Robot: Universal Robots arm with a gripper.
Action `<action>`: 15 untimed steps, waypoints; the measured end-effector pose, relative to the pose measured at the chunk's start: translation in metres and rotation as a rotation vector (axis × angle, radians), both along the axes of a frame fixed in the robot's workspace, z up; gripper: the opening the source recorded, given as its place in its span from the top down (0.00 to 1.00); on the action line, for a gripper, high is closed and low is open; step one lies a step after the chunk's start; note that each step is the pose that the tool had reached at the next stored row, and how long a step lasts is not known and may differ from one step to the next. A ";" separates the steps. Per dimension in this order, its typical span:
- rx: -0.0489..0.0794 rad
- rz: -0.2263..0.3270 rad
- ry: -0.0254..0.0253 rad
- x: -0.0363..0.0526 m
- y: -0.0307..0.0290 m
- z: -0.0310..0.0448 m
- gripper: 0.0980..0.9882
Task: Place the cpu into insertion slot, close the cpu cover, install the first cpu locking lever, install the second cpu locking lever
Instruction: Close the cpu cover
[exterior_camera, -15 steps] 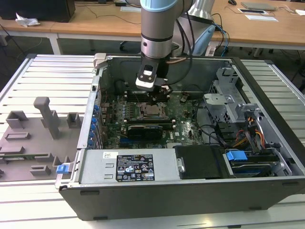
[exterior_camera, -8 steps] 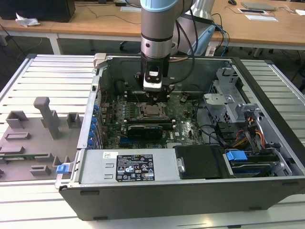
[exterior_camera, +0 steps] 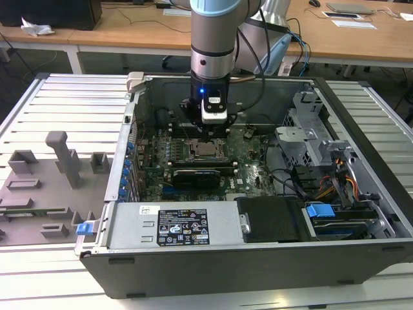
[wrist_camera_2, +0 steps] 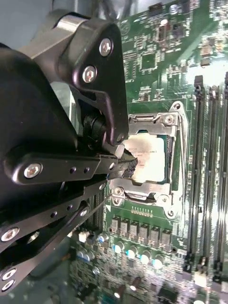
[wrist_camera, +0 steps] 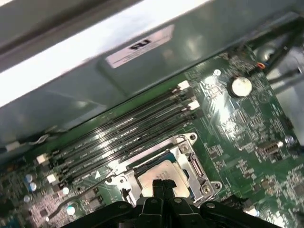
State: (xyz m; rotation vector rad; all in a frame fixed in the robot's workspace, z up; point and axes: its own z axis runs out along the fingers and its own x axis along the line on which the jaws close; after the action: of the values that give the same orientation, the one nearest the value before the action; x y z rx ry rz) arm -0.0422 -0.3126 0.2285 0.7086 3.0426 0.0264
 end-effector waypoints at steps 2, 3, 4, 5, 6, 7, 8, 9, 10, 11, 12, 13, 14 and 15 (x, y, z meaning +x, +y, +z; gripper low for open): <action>0.000 0.049 0.0000 0.0000 0.0000 0.0000 0.99; -0.001 0.065 0.0000 0.0000 0.0000 -0.0001 0.99; -0.001 0.086 0.0000 0.0000 0.0000 -0.0001 0.99; -0.001 0.112 0.0000 0.0000 0.0000 -0.0001 0.99; -0.001 0.152 -0.0001 0.0000 0.0000 -0.0002 0.99; -0.001 0.183 0.0000 0.0000 0.0000 -0.0002 0.99; -0.002 0.207 0.0001 0.0000 0.0000 -0.0002 0.99; -0.002 0.226 0.0001 0.0000 0.0000 -0.0002 0.99; -0.002 0.262 0.0002 0.0000 0.0000 -0.0002 0.99; -0.003 0.280 0.0001 0.0000 0.0000 -0.0003 0.99; -0.003 0.298 0.0000 0.0000 0.0000 -0.0003 0.99; -0.003 0.321 0.0000 0.0000 0.0000 -0.0003 0.99; -0.003 0.340 0.0000 0.0000 0.0000 -0.0004 0.99; -0.003 0.359 -0.0001 0.0000 0.0000 -0.0006 0.99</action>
State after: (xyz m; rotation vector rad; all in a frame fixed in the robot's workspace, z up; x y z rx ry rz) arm -0.0422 -0.3126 0.2279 0.1549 3.1228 0.0270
